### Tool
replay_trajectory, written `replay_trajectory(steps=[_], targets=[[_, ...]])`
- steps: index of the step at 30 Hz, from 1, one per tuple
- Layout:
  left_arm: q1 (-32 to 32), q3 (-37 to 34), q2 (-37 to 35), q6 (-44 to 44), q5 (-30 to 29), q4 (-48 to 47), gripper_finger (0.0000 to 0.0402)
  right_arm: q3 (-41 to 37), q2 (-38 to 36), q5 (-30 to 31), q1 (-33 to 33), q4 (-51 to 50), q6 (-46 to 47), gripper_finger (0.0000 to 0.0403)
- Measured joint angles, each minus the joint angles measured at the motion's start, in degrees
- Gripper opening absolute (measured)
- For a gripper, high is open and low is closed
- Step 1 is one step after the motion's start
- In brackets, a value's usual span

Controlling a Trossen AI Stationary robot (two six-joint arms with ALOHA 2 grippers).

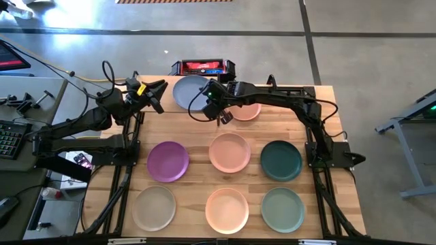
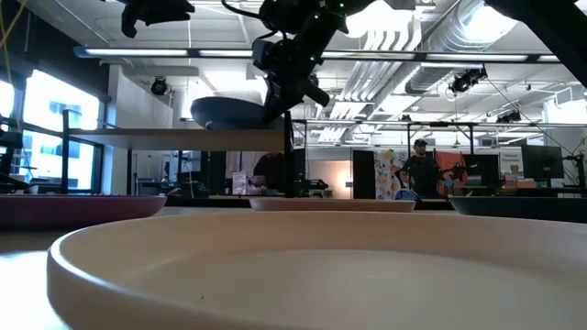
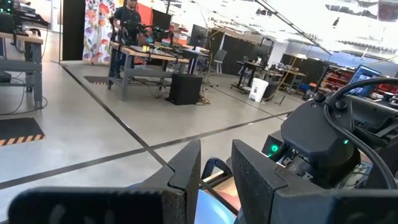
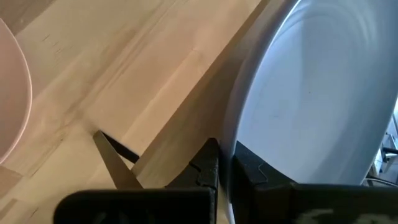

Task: Place and stack plates onto a shelf
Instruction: Put the light blue plate on the shelf

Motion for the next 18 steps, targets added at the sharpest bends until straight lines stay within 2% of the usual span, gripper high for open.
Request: replay_trajectory(steps=[11,18], targets=[[0.0,0.0,0.01,0.02,0.01,0.0,0.0078,0.0,0.01,1.11,0.13,-0.52,1.5,0.0002],[0.0,0.0,0.01,0.02,0.0,0.0,0.0078,0.0,0.01,2.14,0.37,-1.1,1.55,0.0035]])
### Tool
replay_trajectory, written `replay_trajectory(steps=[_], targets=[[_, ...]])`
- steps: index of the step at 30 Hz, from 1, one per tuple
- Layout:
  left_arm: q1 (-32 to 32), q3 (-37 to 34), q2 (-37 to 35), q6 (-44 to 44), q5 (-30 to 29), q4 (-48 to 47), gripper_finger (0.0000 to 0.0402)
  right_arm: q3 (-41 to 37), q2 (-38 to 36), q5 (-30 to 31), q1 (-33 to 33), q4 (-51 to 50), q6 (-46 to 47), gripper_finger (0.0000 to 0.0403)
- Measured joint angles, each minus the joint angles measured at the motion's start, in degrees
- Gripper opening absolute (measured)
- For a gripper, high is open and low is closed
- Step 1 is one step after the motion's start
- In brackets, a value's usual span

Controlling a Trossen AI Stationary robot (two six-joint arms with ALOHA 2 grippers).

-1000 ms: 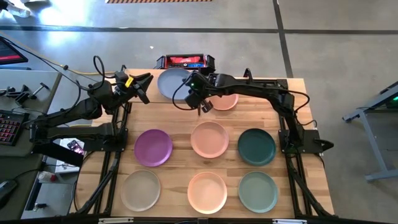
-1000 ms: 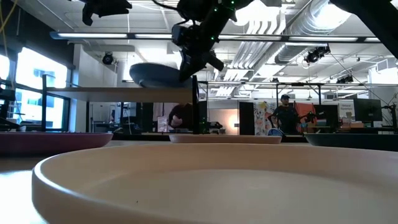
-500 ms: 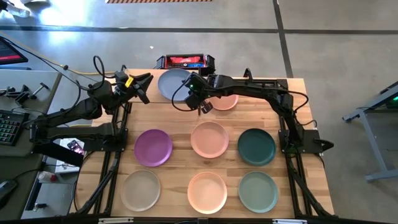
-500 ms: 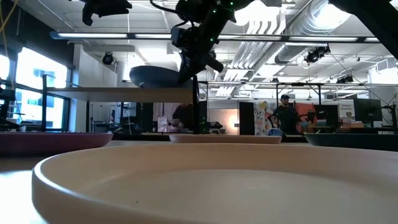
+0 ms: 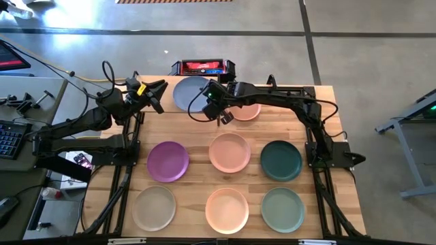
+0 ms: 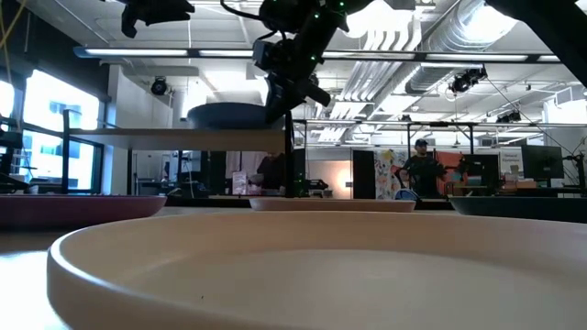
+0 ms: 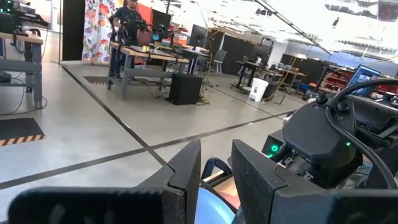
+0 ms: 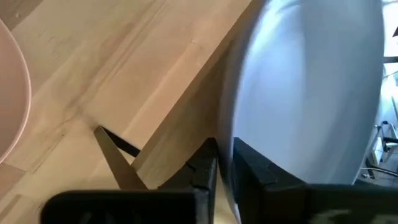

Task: Place and stack plates onto a shelf
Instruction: Put the light blue plate on the shelf, then stack the purple plate on top of the the light blue plate on the shelf

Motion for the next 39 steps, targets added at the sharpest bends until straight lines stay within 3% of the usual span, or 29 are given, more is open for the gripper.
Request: replay_trajectory(steps=[7,17,31,39], targets=[[0.0,0.0,-0.01,0.02,-0.02,0.0,0.0078,0.84,0.0,0.64,1.13,-1.04,-0.26,0.0059],[-0.01,0.0,0.0,0.05,-0.04,0.0,0.0078,1.81,0.0,3.26,1.53,-4.86,1.15,0.006],[0.0,0.0,0.0,0.1,-0.04,-0.75,0.0078,1.81,0.0,3.51,2.2,-4.55,3.02,0.006],[-0.02,0.0,0.0,0.07,-0.04,-2.55,0.0078,1.77,0.0,6.78,3.5,-3.33,3.24,0.006]])
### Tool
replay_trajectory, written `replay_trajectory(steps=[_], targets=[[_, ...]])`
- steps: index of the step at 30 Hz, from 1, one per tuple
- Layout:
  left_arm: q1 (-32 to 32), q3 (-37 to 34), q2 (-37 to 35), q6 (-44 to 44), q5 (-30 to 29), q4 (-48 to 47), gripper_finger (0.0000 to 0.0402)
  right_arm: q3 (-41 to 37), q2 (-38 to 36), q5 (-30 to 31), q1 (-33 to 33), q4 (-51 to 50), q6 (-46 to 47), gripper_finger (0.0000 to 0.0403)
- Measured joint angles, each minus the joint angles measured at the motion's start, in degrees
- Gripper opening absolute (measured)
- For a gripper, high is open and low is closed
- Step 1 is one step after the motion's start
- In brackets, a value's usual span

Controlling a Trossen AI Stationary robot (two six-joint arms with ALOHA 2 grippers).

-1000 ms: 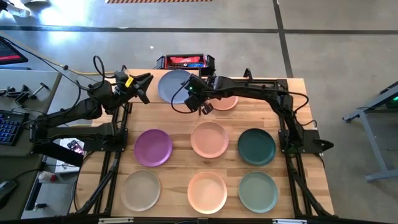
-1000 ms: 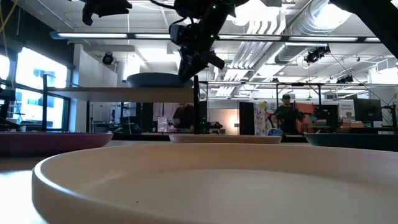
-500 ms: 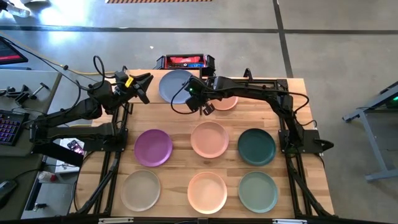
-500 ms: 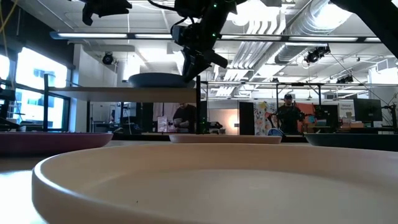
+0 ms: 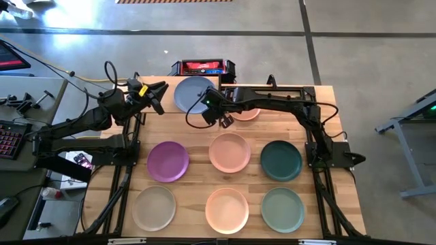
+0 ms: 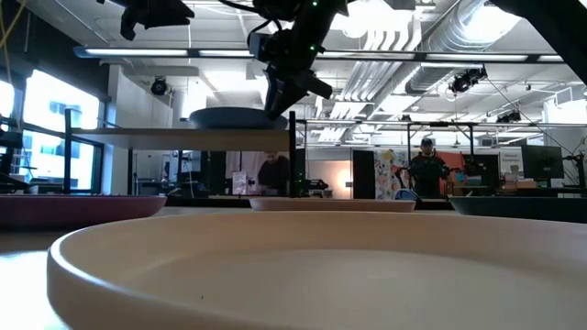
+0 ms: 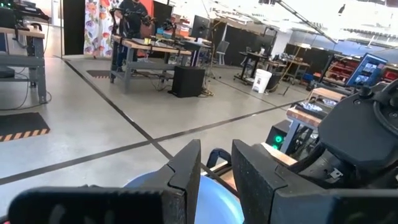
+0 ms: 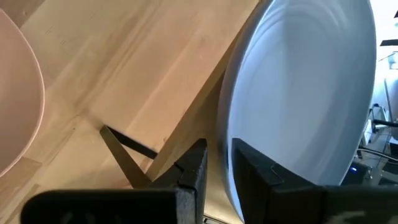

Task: Place and stack plates onto a shelf
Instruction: Stack the purple plate on top of the the light blue plate on the shelf

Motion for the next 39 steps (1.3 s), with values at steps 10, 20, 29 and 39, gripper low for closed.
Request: replay_trajectory(steps=[10,20,29,39], targets=[[0.02,0.0,-0.02,0.93,0.01,-0.8,0.0078,-0.04,-0.59,3.2,-0.01,-0.04,1.48,0.006],[0.01,0.0,-0.01,1.46,0.02,-4.12,0.0078,-0.04,-4.51,2.59,-0.01,-0.26,5.66,0.006],[0.0,0.04,-0.32,-0.71,3.96,-15.18,0.0078,-0.04,-7.55,4.14,1.28,-1.46,12.6,0.006],[0.0,0.04,-0.13,-14.7,16.05,-34.22,0.0078,-0.02,-12.09,3.8,3.73,-2.88,34.51,0.006]])
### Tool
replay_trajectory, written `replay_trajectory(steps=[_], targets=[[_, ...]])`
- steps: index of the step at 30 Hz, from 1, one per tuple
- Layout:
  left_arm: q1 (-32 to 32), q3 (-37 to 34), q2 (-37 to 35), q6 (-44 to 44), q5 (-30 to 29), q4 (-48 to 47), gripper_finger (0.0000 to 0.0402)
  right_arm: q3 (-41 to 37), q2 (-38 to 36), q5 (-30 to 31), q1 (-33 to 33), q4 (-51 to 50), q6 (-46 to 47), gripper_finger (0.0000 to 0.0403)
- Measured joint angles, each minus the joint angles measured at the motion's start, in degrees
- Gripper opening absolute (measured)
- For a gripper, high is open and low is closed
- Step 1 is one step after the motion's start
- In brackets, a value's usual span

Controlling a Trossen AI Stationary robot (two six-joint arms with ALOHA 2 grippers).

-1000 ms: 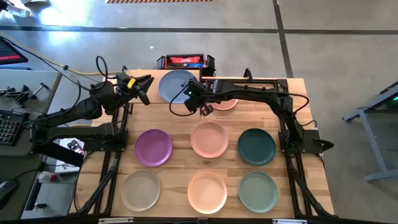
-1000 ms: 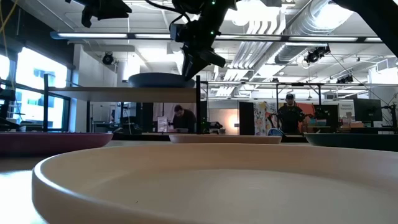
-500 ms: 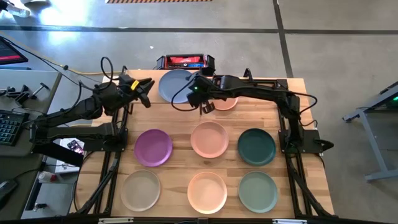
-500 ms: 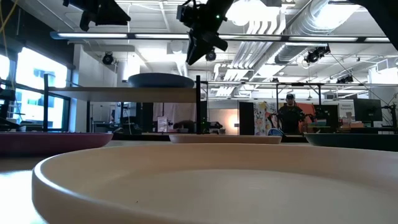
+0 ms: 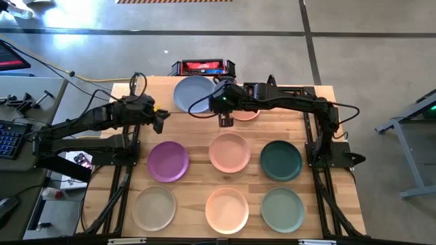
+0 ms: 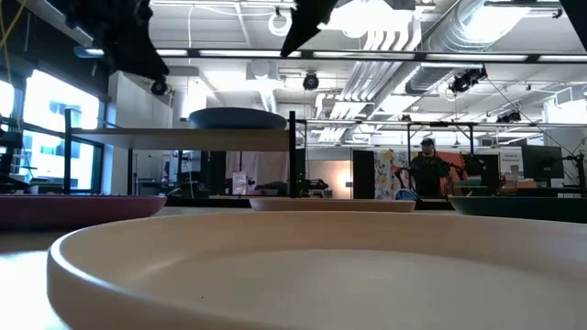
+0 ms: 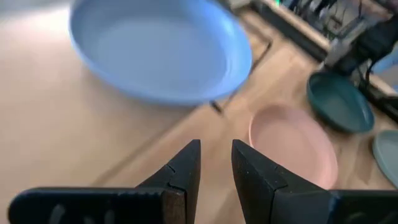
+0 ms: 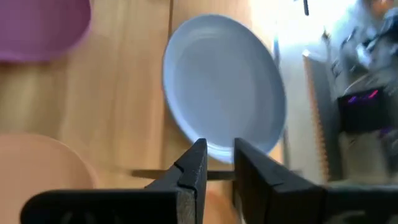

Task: Place and stack plates onto a shelf
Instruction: Stack the purple plate on top of the the light blue plate on the shelf

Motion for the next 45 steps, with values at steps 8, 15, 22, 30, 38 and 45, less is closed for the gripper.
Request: replay_trajectory(steps=[8,15,22,30,38,45], targets=[[0.0,-0.02,1.12,-5.44,8.13,-10.48,0.0078,0.0,-0.19,-5.07,0.03,-4.44,13.67,0.006],[-0.04,-0.04,4.27,-7.75,11.95,-15.7,0.0078,0.0,-0.19,-10.84,1.94,-5.86,18.0,0.006],[-0.04,-0.04,8.6,-7.77,12.23,-17.81,0.0078,0.0,-0.19,-10.8,4.27,-7.7,17.99,0.006],[-1.44,-0.04,12.16,-6.37,12.17,-19.58,0.0078,0.0,-0.17,-10.78,5.97,-12.74,17.94,0.006],[-6.05,-0.07,13.58,-9.36,13.03,-23.52,0.0078,0.0,-0.15,-10.74,7.89,-16.61,17.81,0.006],[-13.65,-0.07,13.03,-17.74,21.15,-24.06,0.0078,0.0,-0.15,-10.74,9.0,-17.13,17.44,0.006]])
